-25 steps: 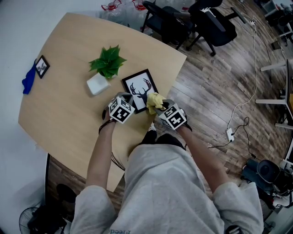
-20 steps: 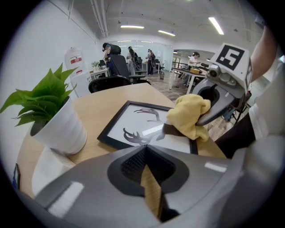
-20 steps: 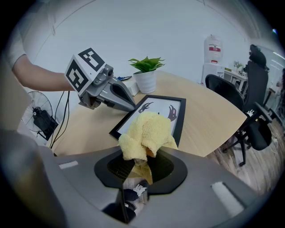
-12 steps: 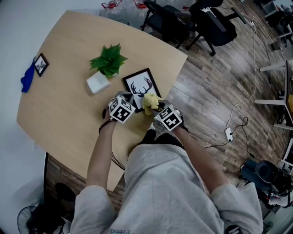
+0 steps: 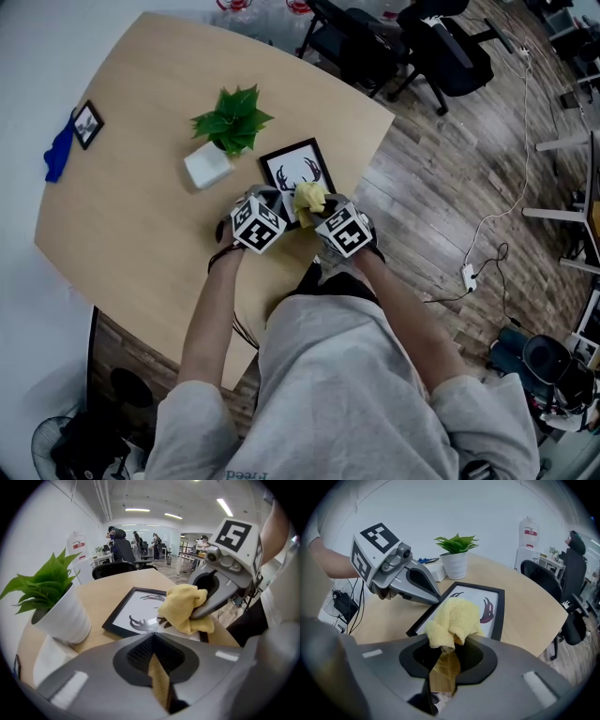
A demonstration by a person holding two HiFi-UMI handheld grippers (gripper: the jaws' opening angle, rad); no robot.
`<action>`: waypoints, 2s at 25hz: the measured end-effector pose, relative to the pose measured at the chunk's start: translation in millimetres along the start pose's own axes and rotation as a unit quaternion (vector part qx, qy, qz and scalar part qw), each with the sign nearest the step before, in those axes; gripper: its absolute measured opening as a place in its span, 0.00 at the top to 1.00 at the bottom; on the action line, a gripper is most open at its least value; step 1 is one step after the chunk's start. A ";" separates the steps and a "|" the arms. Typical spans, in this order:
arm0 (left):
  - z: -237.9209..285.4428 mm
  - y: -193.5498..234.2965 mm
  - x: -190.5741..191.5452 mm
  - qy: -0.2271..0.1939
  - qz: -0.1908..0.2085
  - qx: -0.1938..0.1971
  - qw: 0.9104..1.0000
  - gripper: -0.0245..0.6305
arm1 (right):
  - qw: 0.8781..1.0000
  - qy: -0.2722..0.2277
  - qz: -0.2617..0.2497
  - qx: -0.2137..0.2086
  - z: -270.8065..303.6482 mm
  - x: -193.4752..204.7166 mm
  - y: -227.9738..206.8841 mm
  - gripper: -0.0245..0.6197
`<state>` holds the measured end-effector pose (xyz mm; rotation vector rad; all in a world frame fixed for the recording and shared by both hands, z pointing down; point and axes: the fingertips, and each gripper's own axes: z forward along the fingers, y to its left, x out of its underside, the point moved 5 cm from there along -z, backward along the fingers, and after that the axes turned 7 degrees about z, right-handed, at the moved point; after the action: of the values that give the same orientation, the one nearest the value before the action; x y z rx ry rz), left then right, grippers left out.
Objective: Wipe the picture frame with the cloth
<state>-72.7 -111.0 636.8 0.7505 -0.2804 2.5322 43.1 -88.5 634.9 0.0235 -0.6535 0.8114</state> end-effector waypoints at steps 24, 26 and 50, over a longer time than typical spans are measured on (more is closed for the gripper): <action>0.7 0.6 2.6 -0.023 -0.010 0.001 1.000 0.88 | 0.998 -0.011 -0.046 0.027 34.4 -49.8 -20.5 0.83; 1.0 2.9 2.7 -0.026 -0.010 0.002 1.000 0.88 | 0.998 -0.014 -0.050 0.035 38.7 -59.1 -24.5 0.83; 0.2 3.1 5.2 -0.046 -0.042 0.018 0.998 0.88 | 0.989 -0.080 -0.073 0.098 61.0 -96.8 -42.1 0.83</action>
<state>-78.0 -111.7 639.6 0.8762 -0.2289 2.4340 -9.6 -198.3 640.2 0.3138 -0.7116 0.7350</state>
